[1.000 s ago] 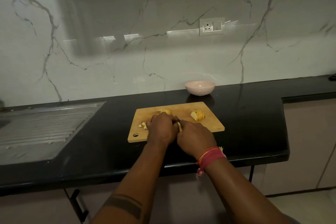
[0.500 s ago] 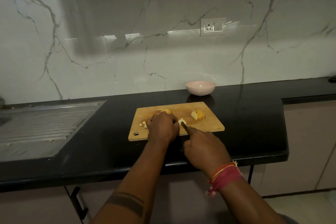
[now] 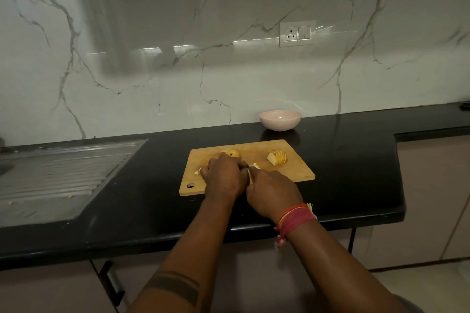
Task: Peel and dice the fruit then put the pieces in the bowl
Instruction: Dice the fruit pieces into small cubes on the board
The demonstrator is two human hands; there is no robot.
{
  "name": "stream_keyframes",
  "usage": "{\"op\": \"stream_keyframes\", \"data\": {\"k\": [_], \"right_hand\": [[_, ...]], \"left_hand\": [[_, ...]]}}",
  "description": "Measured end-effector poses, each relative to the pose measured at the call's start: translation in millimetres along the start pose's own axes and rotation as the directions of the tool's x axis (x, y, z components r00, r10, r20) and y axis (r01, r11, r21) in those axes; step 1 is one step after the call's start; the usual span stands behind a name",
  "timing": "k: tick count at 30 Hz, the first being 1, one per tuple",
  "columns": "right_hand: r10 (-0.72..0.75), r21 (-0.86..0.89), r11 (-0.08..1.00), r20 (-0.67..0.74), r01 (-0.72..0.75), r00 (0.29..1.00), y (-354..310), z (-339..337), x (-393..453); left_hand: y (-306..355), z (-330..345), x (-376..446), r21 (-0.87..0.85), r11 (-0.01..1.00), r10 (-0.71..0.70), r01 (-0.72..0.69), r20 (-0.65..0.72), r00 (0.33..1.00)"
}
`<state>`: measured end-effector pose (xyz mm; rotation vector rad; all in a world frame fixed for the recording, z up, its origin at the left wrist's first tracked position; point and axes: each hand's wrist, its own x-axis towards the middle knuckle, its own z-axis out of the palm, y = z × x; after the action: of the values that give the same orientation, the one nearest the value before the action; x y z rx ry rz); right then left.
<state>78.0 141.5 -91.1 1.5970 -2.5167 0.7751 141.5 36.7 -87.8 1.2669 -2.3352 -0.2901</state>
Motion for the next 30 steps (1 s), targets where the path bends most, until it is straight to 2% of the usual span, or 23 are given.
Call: {"op": "stream_keyframes", "data": {"k": [8,16,25,30], "right_hand": [[0.004,0.032,0.999,-0.002,-0.004,1.0,13.2,-6.0,-36.8],[0.021,0.086,0.996,-0.038,-0.018,0.999,6.0,-6.0,-26.2],[0.029,0.059,0.998,0.029,-0.031,0.999,-6.3,-1.0,0.1],[0.012,0.011,1.0,0.071,-0.013,0.997,2.9,-5.6,-13.5]], "left_hand": [[0.3,4.3,-0.2,0.001,1.0,-0.002,0.002,-0.044,0.999],[-2.3,-1.6,-4.9,-0.039,0.999,-0.011,0.01,-0.033,0.999],[-2.0,-1.2,-1.3,0.006,1.0,-0.023,0.023,-0.026,0.999],[-1.2,1.4,-0.9,0.057,0.998,-0.007,0.01,-0.053,0.999]]}}
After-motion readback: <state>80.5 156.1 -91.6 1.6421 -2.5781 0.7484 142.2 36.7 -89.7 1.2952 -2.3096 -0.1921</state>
